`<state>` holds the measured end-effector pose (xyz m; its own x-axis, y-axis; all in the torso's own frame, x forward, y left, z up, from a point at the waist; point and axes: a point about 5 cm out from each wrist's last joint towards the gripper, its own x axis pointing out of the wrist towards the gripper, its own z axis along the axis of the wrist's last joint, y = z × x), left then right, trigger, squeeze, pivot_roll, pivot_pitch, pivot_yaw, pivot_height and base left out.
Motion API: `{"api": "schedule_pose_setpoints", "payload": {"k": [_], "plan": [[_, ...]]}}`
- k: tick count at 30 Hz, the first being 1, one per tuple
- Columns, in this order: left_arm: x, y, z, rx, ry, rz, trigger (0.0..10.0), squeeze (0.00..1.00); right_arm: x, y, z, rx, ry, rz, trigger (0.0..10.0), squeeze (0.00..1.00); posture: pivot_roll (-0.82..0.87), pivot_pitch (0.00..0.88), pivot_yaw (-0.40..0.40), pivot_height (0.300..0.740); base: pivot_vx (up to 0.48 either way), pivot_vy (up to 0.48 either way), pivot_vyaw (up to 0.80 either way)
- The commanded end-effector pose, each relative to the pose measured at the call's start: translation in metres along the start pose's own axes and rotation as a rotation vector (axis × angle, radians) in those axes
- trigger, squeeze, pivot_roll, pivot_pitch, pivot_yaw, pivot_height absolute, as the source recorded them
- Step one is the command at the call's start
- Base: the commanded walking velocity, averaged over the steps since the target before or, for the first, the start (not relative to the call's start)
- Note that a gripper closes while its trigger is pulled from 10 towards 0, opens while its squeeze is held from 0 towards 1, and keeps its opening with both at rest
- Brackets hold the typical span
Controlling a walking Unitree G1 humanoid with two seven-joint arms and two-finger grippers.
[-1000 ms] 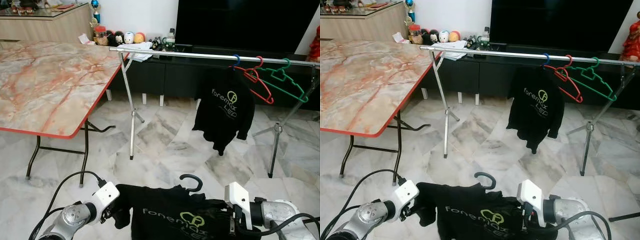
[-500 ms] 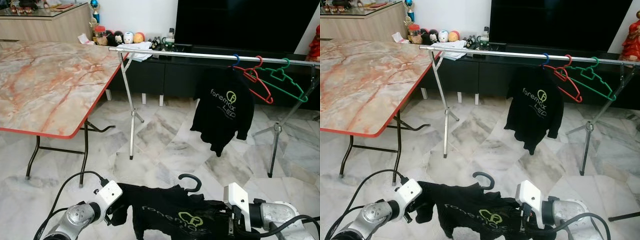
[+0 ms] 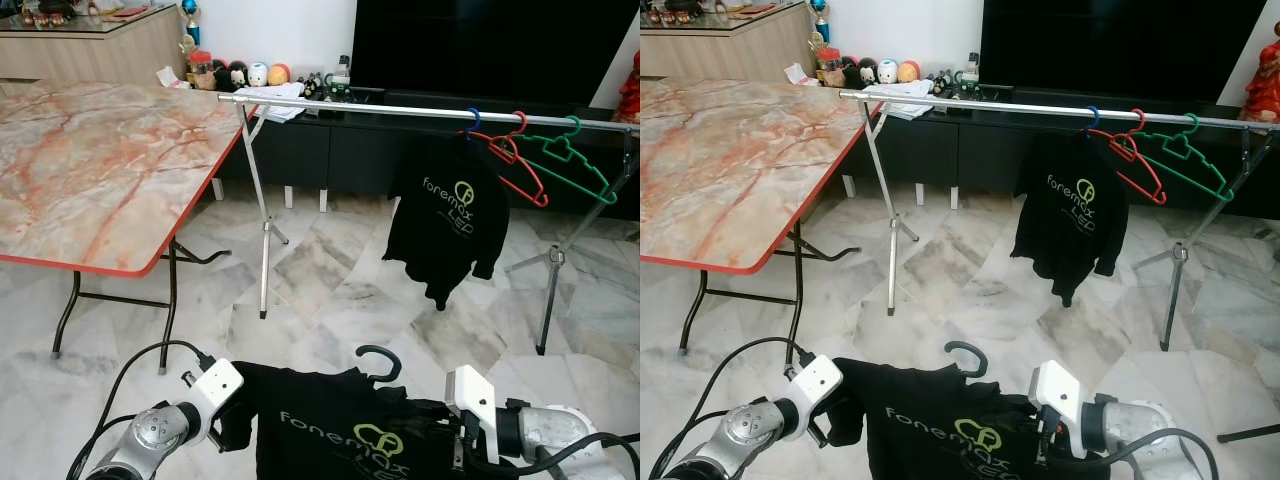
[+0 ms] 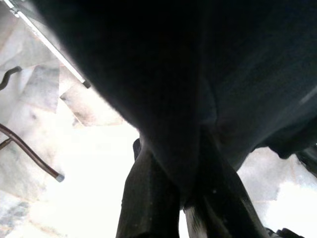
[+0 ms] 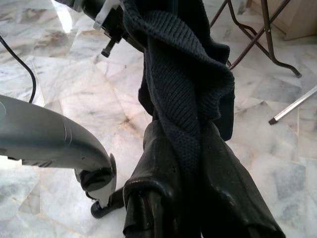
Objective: Hang hanger
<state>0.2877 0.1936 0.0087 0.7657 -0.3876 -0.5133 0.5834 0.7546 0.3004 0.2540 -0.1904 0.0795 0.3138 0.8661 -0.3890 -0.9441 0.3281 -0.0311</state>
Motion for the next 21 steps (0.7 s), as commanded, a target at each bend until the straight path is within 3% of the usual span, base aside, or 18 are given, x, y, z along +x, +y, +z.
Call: {"api": "schedule_pose_setpoints", "payload": {"k": [1, 8, 11, 13, 16, 18, 20, 21], "plan": [[-0.002, 0.005, -0.001, -0.014, -0.007, 0.033, 0.0, 0.00, 0.002, 0.000, 0.008, -0.028, -0.034, -0.002, 10.0, 0.00, 0.01, 0.074, 0.023, 0.740, 0.000, 0.000, 0.00], [-0.009, 0.032, -0.004, -0.061, 0.035, 0.275, 0.0, 0.00, -0.001, -0.006, 0.008, -0.032, -0.025, -0.081, 10.0, 0.00, 0.01, 0.073, 0.022, 0.740, 0.000, 0.000, 0.00], [-0.015, 0.045, -0.008, -0.117, 0.058, 0.409, 0.0, 0.00, -0.004, -0.012, 0.000, -0.068, 0.048, -0.154, 10.0, 0.00, 0.01, 0.073, 0.022, 0.740, 0.000, 0.000, 0.00], [-0.017, 0.047, -0.009, -0.127, 0.062, 0.439, 0.0, 0.00, -0.005, -0.014, -0.001, -0.080, 0.062, -0.175, 10.0, 0.00, 0.01, 0.073, 0.022, 0.740, 0.000, 0.000, 0.00], [-0.020, 0.049, -0.015, -0.107, 0.110, 0.473, 0.0, 0.00, -0.006, -0.029, 0.004, -0.077, 0.021, -0.353, 10.0, 0.00, 0.02, 0.075, 0.018, 0.740, 0.000, 0.000, 0.00], [-0.022, 0.049, -0.022, -0.094, 0.160, 0.491, 0.0, 0.00, -0.010, -0.046, 0.009, -0.062, 0.006, -0.536, 10.0, 0.00, 0.02, 0.075, 0.020, 0.740, 0.000, 0.000, 0.00], [-0.026, 0.051, -0.028, -0.108, 0.204, 0.537, 0.0, 0.00, -0.019, -0.062, 0.013, -0.028, -0.022, -0.719, 10.0, 0.00, 0.02, 0.076, 0.021, 0.740, 0.000, 0.000, 0.00], [-0.027, 0.051, -0.031, -0.107, 0.222, 0.546, 0.0, 0.00, -0.020, -0.064, 0.013, 0.009, -0.036, -0.747, 10.0, 0.00, 0.02, 0.076, 0.020, 0.740, 0.000, 0.000, 0.00]]}}
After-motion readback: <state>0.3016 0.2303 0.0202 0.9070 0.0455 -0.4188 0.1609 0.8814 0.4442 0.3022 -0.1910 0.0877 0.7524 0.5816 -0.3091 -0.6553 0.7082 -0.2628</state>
